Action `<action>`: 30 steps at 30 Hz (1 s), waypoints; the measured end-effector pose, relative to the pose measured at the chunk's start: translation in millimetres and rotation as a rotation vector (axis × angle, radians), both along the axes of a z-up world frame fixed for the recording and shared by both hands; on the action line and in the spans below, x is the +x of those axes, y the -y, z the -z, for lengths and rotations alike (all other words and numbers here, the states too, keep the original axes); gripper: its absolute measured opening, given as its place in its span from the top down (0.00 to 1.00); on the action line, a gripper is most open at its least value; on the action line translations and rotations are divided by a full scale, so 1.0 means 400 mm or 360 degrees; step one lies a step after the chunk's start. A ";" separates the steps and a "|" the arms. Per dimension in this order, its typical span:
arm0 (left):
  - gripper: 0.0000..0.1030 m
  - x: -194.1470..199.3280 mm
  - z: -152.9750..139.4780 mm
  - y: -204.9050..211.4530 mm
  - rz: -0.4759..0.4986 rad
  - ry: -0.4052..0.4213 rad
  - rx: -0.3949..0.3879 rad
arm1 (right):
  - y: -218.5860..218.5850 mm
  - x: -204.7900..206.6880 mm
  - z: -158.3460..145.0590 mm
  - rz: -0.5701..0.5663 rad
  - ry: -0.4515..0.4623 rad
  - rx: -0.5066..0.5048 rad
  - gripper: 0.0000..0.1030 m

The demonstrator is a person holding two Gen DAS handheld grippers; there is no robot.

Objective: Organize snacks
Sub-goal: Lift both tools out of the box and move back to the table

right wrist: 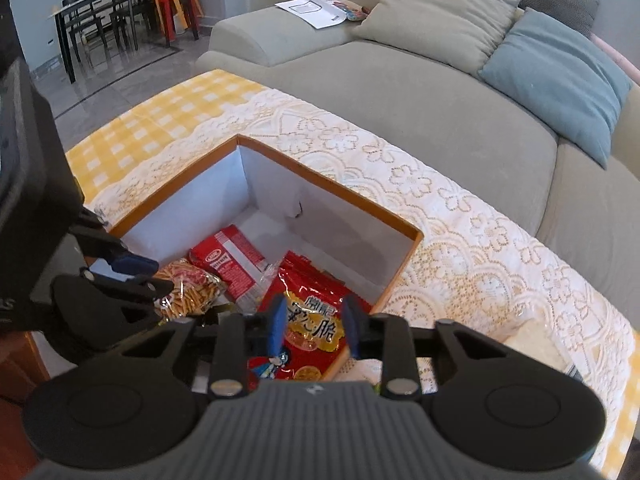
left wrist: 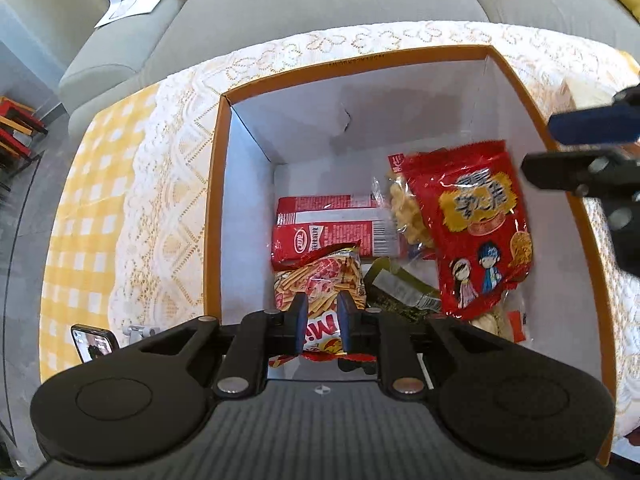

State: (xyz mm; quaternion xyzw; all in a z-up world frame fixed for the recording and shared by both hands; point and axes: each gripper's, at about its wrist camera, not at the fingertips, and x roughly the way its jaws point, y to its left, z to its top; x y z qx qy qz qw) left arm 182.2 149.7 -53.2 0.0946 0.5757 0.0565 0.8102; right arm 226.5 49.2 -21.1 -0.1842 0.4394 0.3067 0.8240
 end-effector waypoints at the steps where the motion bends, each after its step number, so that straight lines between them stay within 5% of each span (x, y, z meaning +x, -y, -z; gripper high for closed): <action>1: 0.79 -0.001 0.001 0.001 0.0002 0.0000 -0.0003 | -0.004 0.001 0.005 -0.0012 -0.0011 -0.0004 0.75; 15: 0.79 -0.007 0.100 -0.028 -0.0046 -0.0210 -0.0012 | -0.107 0.021 0.147 -0.0149 -0.0087 -0.0248 0.84; 22: 0.79 -0.010 0.103 -0.035 -0.0057 -0.0184 -0.0039 | -0.117 0.022 0.160 -0.0152 -0.0045 -0.0295 0.84; 30: 0.71 -0.045 0.030 -0.002 -0.0029 -0.0035 -0.0093 | -0.065 -0.008 0.093 -0.0085 0.0004 -0.0142 0.84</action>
